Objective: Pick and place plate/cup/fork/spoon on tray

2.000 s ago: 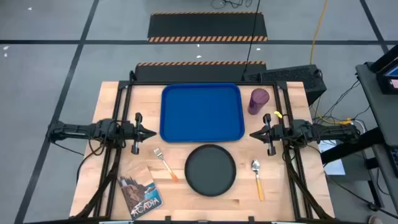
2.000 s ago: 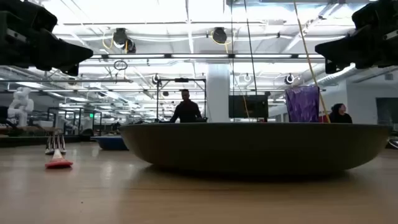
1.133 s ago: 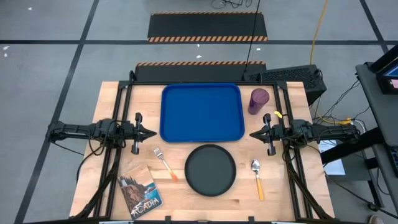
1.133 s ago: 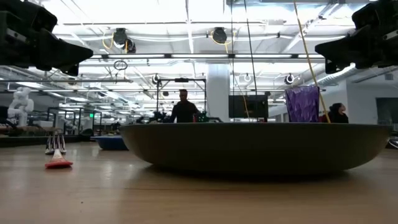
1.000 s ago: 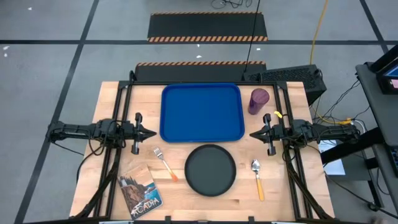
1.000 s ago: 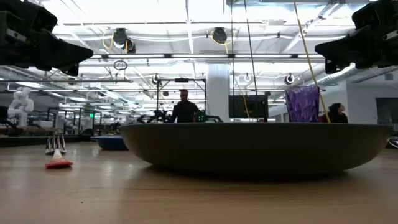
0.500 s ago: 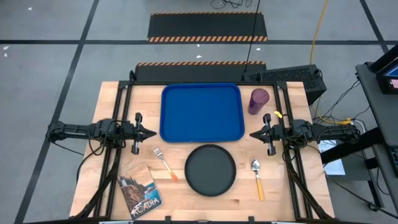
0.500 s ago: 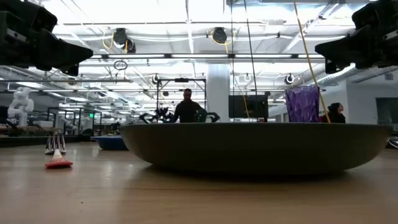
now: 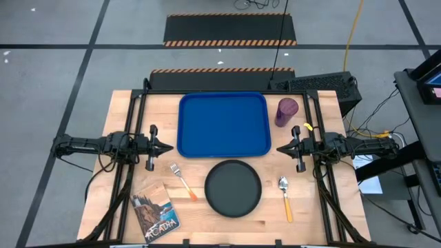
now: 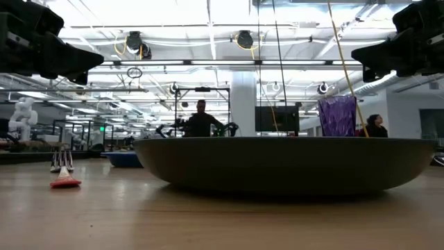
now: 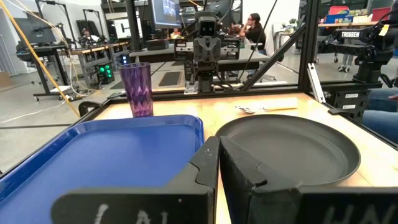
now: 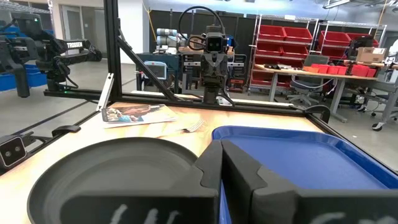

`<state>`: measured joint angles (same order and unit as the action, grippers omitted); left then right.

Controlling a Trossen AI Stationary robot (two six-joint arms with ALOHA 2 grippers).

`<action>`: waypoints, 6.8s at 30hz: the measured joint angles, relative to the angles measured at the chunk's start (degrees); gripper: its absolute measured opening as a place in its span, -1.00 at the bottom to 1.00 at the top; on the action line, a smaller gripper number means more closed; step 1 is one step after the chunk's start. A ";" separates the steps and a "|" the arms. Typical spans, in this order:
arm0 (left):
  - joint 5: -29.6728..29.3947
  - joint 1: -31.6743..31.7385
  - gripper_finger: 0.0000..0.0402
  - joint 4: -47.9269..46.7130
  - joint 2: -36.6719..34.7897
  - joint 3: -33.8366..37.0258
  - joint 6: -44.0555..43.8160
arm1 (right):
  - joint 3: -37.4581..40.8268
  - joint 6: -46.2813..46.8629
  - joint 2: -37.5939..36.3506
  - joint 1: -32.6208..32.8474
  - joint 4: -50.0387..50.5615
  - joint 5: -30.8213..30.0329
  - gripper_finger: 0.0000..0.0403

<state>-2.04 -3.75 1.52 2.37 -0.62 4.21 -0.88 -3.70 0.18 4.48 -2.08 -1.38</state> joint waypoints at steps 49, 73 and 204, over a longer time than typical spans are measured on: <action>0.02 0.02 -0.90 0.00 0.00 0.02 0.02 | 0.00 0.00 -0.02 0.01 0.00 -0.01 -1.00; -5.49 0.09 -0.90 1.65 0.00 0.04 -0.14 | -0.18 7.76 0.24 -0.01 -7.61 -2.51 -1.00; -11.79 -6.56 -0.90 -7.65 56.97 -50.27 8.68 | -79.36 -19.67 74.66 -32.33 69.64 -19.31 -0.99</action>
<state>-13.83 -10.31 -6.13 59.34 -50.89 12.88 -80.24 -23.37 74.85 -27.85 67.57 -20.69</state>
